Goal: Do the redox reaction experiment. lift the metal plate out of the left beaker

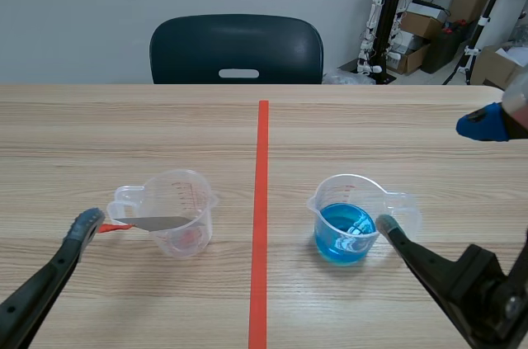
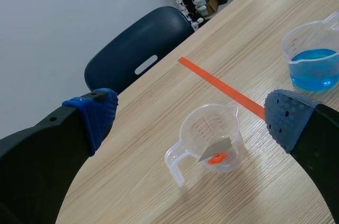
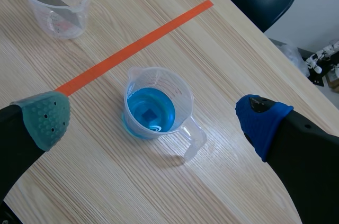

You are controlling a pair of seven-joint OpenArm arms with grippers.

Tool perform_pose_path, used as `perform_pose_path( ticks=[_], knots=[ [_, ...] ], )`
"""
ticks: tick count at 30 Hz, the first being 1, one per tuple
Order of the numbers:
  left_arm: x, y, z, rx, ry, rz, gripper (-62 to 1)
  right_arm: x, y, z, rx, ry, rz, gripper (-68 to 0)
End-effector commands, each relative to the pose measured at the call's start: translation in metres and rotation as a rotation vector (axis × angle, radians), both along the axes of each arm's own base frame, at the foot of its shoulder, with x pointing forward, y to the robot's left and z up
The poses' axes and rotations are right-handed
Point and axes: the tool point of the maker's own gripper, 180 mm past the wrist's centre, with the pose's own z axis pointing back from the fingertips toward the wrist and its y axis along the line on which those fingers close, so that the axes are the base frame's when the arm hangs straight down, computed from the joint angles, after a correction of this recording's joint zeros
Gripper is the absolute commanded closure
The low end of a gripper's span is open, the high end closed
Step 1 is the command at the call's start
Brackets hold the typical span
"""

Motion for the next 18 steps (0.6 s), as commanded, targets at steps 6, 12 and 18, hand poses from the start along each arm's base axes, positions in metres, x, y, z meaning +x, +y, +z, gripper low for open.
perform_pose_path(
  ticks=[6,12,18],
  knots=[
    [-0.001,0.001,-0.001,-0.004,0.000,0.004,-58.2,0.002,0.000,0.004,0.007,-0.018,-0.001,-67.9],
    [-0.003,0.001,-0.006,0.026,0.004,-0.007,-58.2,0.002,0.000,0.003,0.002,-0.014,-0.003,-67.9],
    [-0.003,0.001,-0.006,0.024,0.001,-0.008,-58.2,0.002,0.003,0.008,0.021,-0.034,0.007,-67.9]
  ],
)
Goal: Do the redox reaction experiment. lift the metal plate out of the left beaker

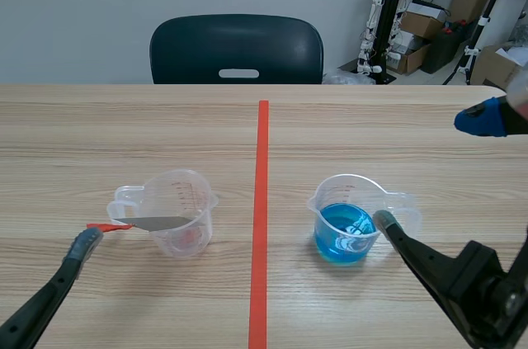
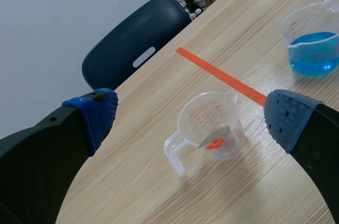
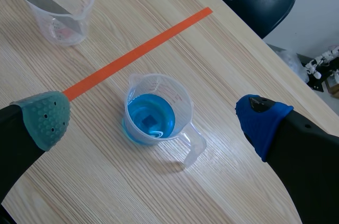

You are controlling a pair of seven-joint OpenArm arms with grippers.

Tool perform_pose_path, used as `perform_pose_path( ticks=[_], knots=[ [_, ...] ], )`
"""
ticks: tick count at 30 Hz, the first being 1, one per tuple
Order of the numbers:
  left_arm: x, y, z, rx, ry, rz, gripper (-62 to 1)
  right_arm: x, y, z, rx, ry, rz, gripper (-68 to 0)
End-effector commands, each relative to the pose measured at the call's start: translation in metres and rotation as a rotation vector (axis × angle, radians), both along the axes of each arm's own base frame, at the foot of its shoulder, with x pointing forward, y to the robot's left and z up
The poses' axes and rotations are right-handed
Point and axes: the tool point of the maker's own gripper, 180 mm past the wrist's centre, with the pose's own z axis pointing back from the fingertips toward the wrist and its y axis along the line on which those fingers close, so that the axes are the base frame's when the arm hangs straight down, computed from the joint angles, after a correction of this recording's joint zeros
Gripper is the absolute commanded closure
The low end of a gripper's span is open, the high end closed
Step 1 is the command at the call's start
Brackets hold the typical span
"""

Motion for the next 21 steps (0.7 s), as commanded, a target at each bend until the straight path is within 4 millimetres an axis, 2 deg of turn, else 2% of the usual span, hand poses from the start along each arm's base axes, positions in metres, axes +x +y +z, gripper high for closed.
perform_pose_path(
  ticks=[1,10,16,21],
  knots=[
    [0.000,-0.002,0.006,-0.017,-0.017,-0.002,-58.2,0.002,0.000,0.004,0.005,-0.018,-0.002,-67.9],
    [0.000,-0.002,0.008,-0.028,-0.023,-0.004,-58.2,0.002,0.002,0.006,0.013,-0.028,0.004,-67.9],
    [0.000,-0.001,0.006,-0.021,-0.013,0.002,-58.2,0.002,0.002,0.006,-0.043,-0.063,0.039,-67.9],
    [0.000,-0.001,0.006,-0.021,-0.014,0.002,-58.2,0.016,0.001,0.018,-0.112,-0.152,0.066,-67.9]
  ],
)
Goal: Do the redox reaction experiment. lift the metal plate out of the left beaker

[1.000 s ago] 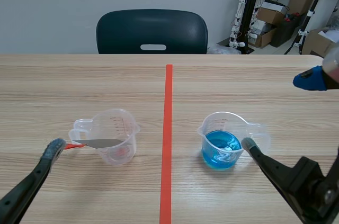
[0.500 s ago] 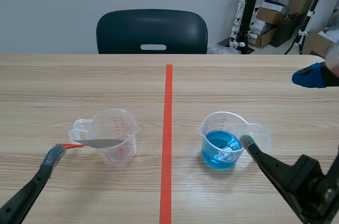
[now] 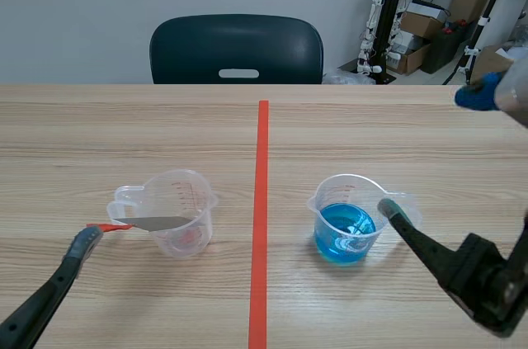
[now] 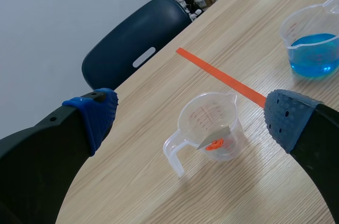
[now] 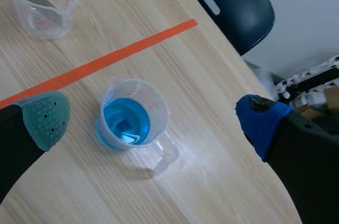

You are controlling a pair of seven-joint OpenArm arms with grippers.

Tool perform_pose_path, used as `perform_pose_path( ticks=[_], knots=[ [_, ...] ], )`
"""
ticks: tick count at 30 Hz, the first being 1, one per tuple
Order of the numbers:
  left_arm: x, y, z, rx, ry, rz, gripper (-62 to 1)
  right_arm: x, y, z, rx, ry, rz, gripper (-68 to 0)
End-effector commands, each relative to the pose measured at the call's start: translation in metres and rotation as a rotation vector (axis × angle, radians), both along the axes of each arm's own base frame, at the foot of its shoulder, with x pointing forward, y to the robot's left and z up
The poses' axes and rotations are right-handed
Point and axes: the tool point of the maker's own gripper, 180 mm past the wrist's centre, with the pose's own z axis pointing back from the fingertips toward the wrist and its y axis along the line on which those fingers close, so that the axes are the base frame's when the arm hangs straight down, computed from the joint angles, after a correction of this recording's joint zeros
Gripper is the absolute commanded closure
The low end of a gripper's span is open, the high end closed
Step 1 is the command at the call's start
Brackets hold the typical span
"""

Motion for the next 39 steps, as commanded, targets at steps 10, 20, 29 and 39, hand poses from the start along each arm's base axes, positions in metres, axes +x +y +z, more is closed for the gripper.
perform_pose_path(
  ticks=[10,20,29,39],
  knots=[
    [-0.001,-0.002,0.007,-0.019,-0.021,-0.006,-58.2,0.012,-0.011,-0.001,-0.089,-0.002,-0.028,-67.9],
    [-0.007,0.000,-0.005,-0.136,0.022,-0.044,-58.2,0.013,-0.024,-0.021,-0.267,0.045,0.044,-67.9],
    [-0.019,0.041,-0.063,-0.313,0.069,0.088,-58.2,0.043,-0.057,-0.022,-0.213,-0.084,0.049,-67.9],
    [-0.054,0.051,-0.113,-0.496,0.044,0.199,-58.2,0.045,-0.047,-0.013,-0.271,-0.110,0.232,-67.9]
  ],
)
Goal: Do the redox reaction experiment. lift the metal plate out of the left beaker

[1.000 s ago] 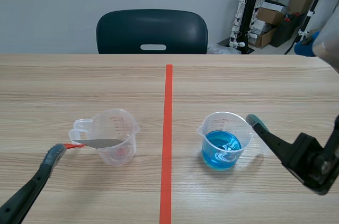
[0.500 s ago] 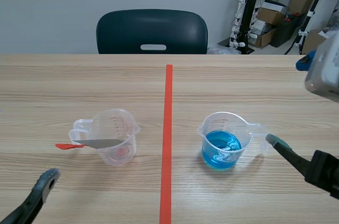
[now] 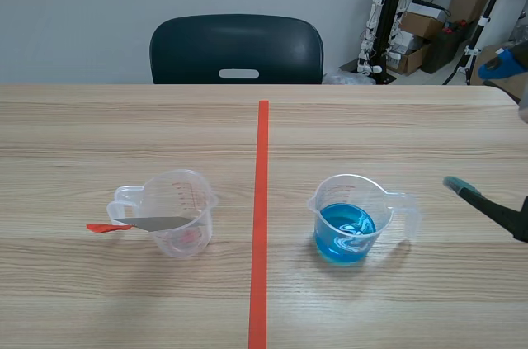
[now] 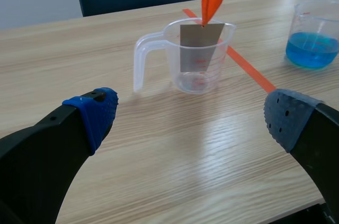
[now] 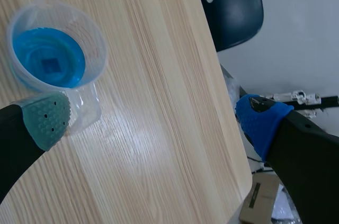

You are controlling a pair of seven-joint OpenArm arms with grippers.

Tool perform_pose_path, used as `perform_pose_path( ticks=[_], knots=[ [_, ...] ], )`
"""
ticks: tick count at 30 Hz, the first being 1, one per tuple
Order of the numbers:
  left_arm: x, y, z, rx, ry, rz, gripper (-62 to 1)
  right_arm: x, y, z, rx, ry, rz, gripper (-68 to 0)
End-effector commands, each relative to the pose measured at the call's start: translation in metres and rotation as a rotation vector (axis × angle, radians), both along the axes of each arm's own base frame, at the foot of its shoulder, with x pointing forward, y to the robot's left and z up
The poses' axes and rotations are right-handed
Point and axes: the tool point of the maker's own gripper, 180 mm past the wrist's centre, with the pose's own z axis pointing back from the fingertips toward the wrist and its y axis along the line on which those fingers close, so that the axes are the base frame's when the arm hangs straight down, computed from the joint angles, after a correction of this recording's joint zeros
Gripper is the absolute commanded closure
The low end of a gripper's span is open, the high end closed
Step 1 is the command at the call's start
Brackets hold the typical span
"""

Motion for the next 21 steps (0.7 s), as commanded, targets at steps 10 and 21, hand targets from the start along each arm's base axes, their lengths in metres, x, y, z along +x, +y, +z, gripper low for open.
perform_pose_path(
  ticks=[10,21],
  knots=[
    [-0.008,-0.007,-0.018,-0.116,-0.150,0.066,-58.2,-0.029,0.045,0.024,0.159,0.020,0.261,-67.9],
    [0.017,-0.005,-0.016,-0.126,-0.266,0.066,-58.2,-0.022,0.041,0.030,0.179,-0.012,0.245,-67.9]
  ],
)
